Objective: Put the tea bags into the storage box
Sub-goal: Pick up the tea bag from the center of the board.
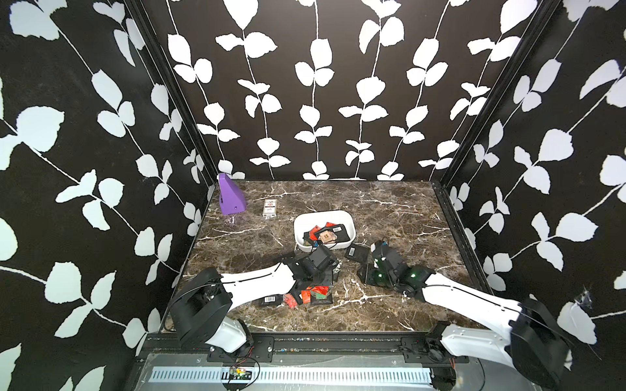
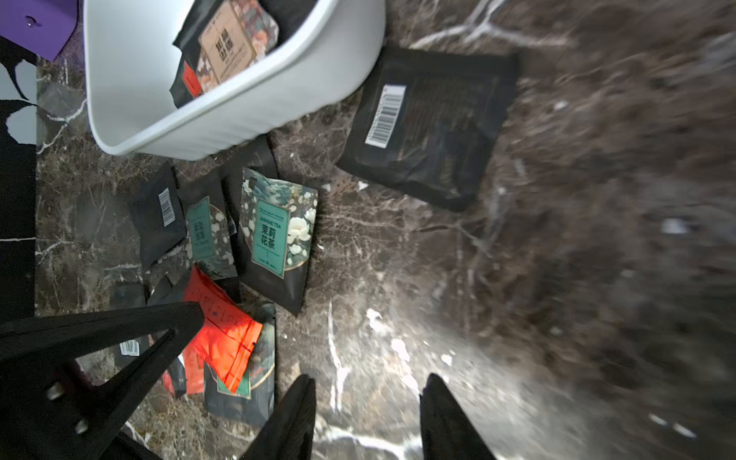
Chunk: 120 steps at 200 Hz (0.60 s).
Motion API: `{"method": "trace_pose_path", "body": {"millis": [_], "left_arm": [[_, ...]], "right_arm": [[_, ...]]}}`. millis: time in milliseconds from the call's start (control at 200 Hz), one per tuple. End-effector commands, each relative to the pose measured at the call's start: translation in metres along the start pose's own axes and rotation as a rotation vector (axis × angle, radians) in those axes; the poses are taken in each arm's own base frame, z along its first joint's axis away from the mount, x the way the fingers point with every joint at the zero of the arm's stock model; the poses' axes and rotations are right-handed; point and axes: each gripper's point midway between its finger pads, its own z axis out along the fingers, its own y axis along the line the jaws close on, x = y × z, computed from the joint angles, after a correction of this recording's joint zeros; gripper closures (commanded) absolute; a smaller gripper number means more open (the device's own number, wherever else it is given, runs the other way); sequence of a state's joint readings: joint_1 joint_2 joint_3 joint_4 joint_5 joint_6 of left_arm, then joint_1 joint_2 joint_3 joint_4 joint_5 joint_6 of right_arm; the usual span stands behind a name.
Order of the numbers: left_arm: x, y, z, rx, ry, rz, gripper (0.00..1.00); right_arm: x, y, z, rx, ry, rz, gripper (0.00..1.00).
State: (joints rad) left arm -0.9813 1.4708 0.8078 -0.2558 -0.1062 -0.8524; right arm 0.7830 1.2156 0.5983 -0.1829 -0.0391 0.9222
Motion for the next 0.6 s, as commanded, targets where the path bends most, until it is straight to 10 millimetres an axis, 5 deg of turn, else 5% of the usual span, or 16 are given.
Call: {"method": "trace_pose_path", "body": {"millis": [0,595], "left_arm": [[-0.012,-0.007,0.003,0.012,-0.033,0.016,1.0],[-0.014,0.011,0.03,-0.044,-0.007,0.003,1.0]], "right_arm": [[-0.012,0.024,0.015,-0.114,-0.066,0.054,0.55],[-0.017,0.037,0.061,-0.101,-0.044,0.041,0.55]]}}
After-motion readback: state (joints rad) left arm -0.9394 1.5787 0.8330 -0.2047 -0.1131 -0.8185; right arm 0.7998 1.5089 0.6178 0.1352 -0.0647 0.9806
